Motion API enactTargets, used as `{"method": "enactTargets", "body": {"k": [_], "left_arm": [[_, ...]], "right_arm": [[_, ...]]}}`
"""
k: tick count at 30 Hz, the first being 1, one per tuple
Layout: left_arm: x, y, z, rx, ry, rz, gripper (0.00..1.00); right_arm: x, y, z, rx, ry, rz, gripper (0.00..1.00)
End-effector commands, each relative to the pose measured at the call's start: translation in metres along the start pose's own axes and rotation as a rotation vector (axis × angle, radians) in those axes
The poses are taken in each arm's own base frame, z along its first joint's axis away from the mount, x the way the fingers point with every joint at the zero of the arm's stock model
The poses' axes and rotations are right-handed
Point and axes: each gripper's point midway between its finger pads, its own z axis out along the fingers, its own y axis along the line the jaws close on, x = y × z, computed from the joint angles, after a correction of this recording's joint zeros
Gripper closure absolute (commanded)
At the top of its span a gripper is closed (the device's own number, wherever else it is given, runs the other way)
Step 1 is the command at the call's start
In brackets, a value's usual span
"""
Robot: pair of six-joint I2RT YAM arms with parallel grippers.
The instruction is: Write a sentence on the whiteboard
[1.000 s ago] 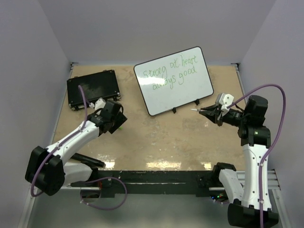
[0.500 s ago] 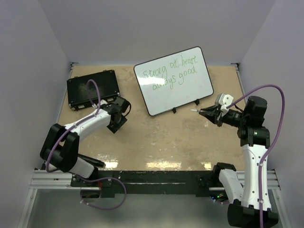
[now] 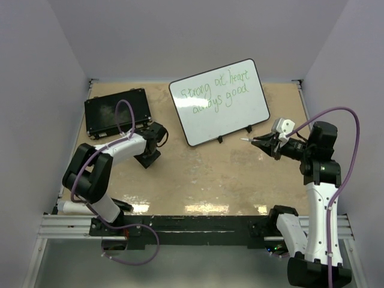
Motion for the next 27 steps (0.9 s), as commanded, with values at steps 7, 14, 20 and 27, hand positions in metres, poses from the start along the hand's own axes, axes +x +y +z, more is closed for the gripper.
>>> {"method": "enactTargets", "body": {"k": [7, 14, 20, 27], "left_arm": [[-0.006, 0.007, 0.015, -0.074, 0.004, -0.023, 0.71], [-0.011, -0.019, -0.011, 0.174, -0.001, 0.181, 1.0], [0.014, -0.078, -0.138, 1.094, -0.112, 0.699, 1.0], [0.113, -0.073, -0.23, 1.6, -0.444, 1.313, 1.0]], "right_arm": [[-0.001, -0.001, -0.001, 0.008, -0.003, -0.019, 1.0], [0.002, -0.001, 0.0, 0.005, 0.003, -0.015, 1.0], [0.014, 0.007, 0.005, -0.081, 0.018, 0.011, 1.0], [0.025, 0.038, 0.017, -0.342, 0.045, 0.052, 1.0]]}}
